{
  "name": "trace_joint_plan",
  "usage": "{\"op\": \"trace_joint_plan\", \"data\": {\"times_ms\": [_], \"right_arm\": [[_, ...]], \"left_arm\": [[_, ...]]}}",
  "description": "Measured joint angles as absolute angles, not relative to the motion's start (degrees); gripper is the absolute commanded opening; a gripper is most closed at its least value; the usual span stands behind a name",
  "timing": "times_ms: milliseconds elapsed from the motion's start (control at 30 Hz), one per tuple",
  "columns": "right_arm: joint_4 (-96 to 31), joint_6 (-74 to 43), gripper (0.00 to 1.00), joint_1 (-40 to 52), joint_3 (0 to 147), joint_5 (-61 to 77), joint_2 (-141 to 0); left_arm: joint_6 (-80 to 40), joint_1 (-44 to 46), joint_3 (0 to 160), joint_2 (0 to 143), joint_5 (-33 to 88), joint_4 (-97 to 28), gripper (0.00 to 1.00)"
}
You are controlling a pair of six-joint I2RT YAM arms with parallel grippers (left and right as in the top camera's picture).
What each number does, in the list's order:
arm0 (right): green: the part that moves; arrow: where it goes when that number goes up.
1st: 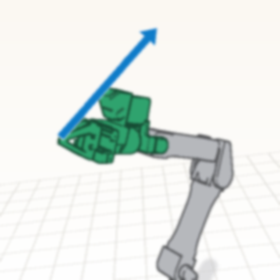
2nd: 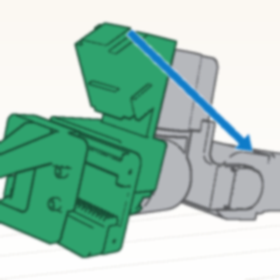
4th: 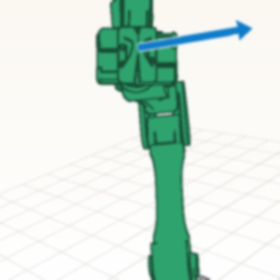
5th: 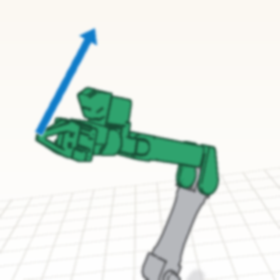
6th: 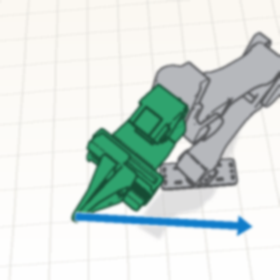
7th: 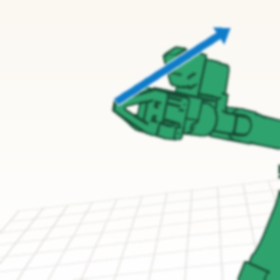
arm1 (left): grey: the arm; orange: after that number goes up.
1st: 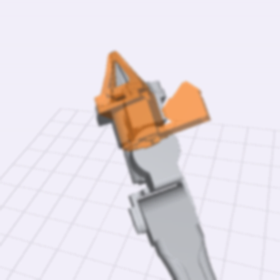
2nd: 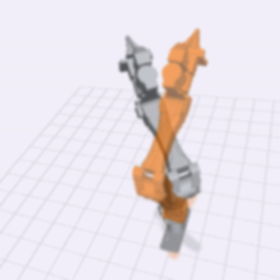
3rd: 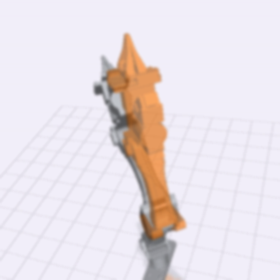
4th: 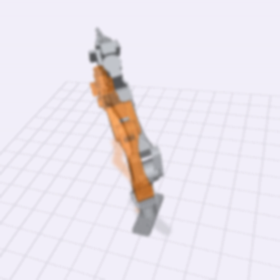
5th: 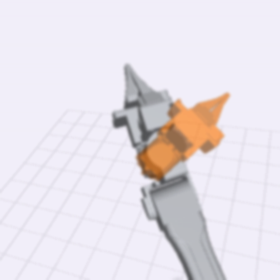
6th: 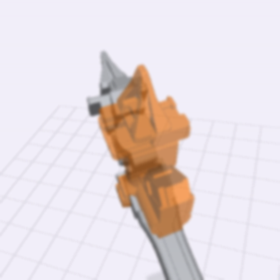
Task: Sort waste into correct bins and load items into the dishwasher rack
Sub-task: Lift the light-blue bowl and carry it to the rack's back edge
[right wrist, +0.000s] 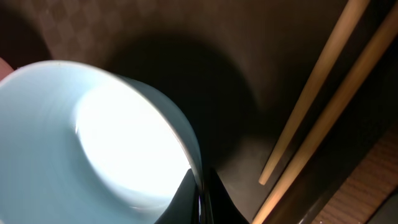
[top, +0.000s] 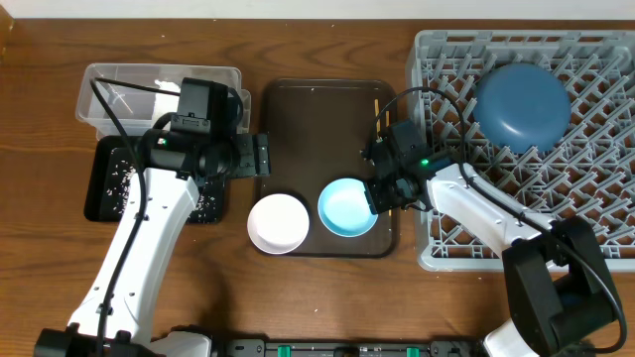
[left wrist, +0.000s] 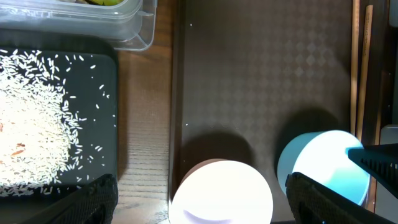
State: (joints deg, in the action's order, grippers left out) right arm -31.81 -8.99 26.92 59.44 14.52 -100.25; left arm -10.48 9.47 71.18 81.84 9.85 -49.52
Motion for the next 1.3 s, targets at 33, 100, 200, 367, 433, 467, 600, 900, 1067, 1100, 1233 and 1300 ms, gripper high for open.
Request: {"op": "trace_joint_plan", "data": {"times_ms": [33, 100, 200, 367, 433, 467, 600, 900, 1067, 1100, 1233, 1300], "right_arm": [[-31.75, -9.02, 0.01, 26.89, 59.46, 14.52, -100.25], [-32.08, -9.17, 0.01, 26.79, 59.79, 14.52, -100.25], [-34.26, -9.43, 0.01, 26.02, 62.83, 13.23, -99.94], [-35.42, -11.68, 0.01, 22.98, 72.9, -0.4, -95.39], [-32.97, -12.64, 0.01, 22.28, 76.51, -11.64, -92.33], [-31.07, -12.82, 0.01, 22.22, 77.56, -16.97, -91.15], [-19.09, -9.78, 0.01, 22.2, 79.7, -39.44, -88.2], [7.14, 13.17, 0.01, 18.35, 79.72, -58.98, -99.2], [14.92, 24.34, 0.01, 17.5, 79.64, -61.56, -108.2], [16.21, 26.13, 0.01, 17.47, 79.64, -61.71, -109.6], [19.14, 31.75, 0.01, 17.47, 79.64, -62.26, -114.63], [19.2, 33.58, 0.01, 17.47, 79.61, -62.43, -116.68]], "left_arm": [[-10.48, 9.47, 71.18, 81.84, 9.85, -49.52, 0.89], [-10.48, 9.47, 71.18, 81.84, 9.85, -49.5, 0.89], [-10.48, 9.47, 71.18, 81.84, 9.85, -49.52, 0.89], [-10.48, 9.47, 71.18, 81.84, 9.85, -49.52, 0.89], [-10.48, 9.47, 71.18, 81.84, 9.85, -49.52, 0.89], [-10.48, 9.47, 71.18, 81.84, 9.85, -49.52, 0.89], [-10.48, 9.47, 71.18, 81.84, 9.85, -49.52, 0.89], [-10.48, 9.47, 71.18, 81.84, 9.69, -49.54, 0.89], [-10.46, 9.47, 71.18, 81.84, 9.65, -49.5, 0.89], [-10.48, 9.47, 71.18, 81.84, 9.65, -49.52, 0.89], [-10.48, 9.47, 71.18, 81.84, 9.65, -49.5, 0.89], [-10.48, 9.47, 71.18, 81.84, 9.65, -49.52, 0.89]]}}
